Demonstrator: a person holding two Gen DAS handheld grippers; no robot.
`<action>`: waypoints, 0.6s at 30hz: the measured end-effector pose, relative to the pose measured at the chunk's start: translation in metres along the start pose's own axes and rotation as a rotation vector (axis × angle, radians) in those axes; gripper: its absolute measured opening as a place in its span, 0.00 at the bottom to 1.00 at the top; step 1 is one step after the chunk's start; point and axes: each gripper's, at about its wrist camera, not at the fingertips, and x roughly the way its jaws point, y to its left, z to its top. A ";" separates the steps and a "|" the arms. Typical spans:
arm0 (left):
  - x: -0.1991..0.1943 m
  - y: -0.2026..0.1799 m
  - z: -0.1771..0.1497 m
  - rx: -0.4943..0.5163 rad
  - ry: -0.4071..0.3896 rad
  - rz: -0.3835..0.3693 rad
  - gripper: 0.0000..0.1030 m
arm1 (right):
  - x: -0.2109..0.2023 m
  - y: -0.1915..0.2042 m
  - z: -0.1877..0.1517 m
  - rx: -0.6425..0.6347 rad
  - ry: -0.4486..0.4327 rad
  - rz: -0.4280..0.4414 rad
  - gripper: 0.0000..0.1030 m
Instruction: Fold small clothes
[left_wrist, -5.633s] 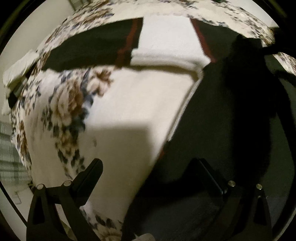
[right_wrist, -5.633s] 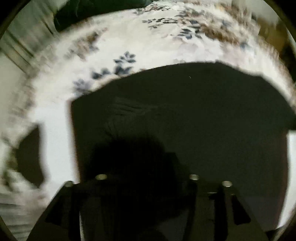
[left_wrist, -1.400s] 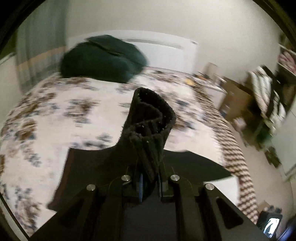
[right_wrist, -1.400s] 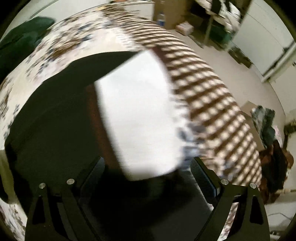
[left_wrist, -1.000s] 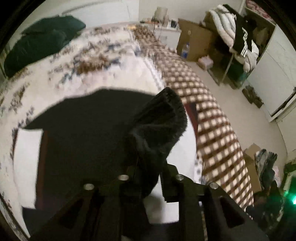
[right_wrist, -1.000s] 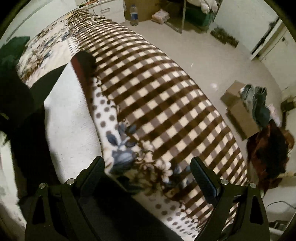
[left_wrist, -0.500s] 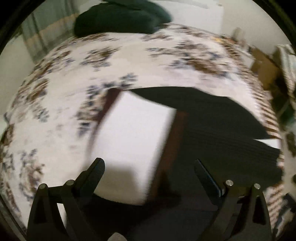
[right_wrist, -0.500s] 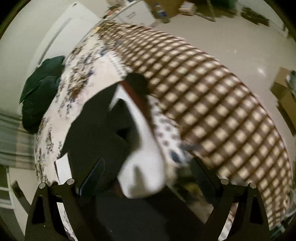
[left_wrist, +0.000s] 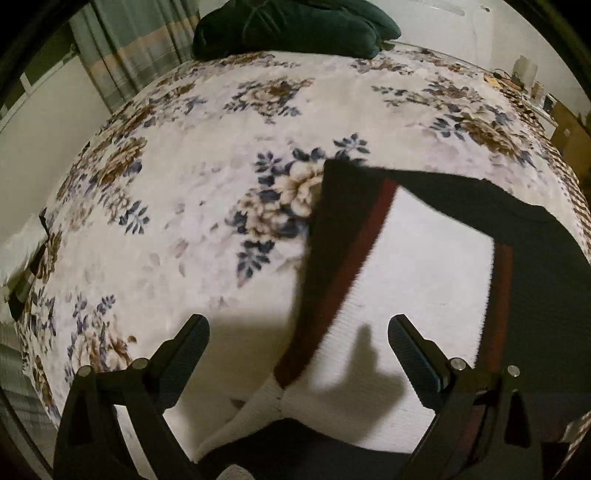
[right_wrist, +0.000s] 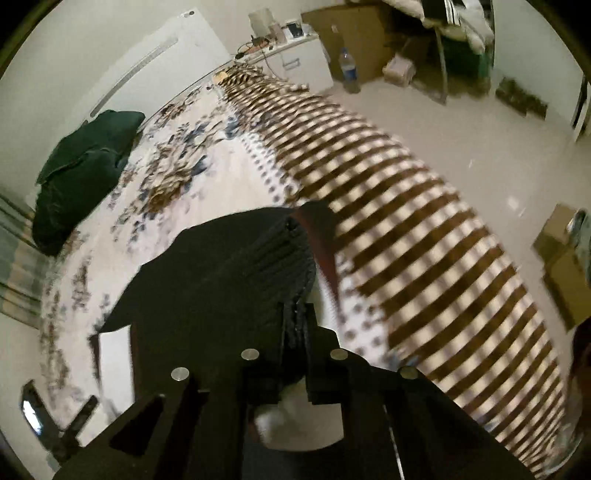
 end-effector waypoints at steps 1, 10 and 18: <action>0.003 0.000 0.000 -0.001 0.007 0.000 0.96 | 0.008 -0.003 0.002 0.004 0.021 0.001 0.08; 0.031 0.003 -0.014 0.013 0.067 -0.001 0.96 | 0.042 -0.018 0.018 -0.013 0.053 -0.006 0.08; -0.018 0.028 -0.051 -0.026 0.061 -0.112 0.96 | 0.034 -0.043 -0.004 0.020 0.168 0.084 0.64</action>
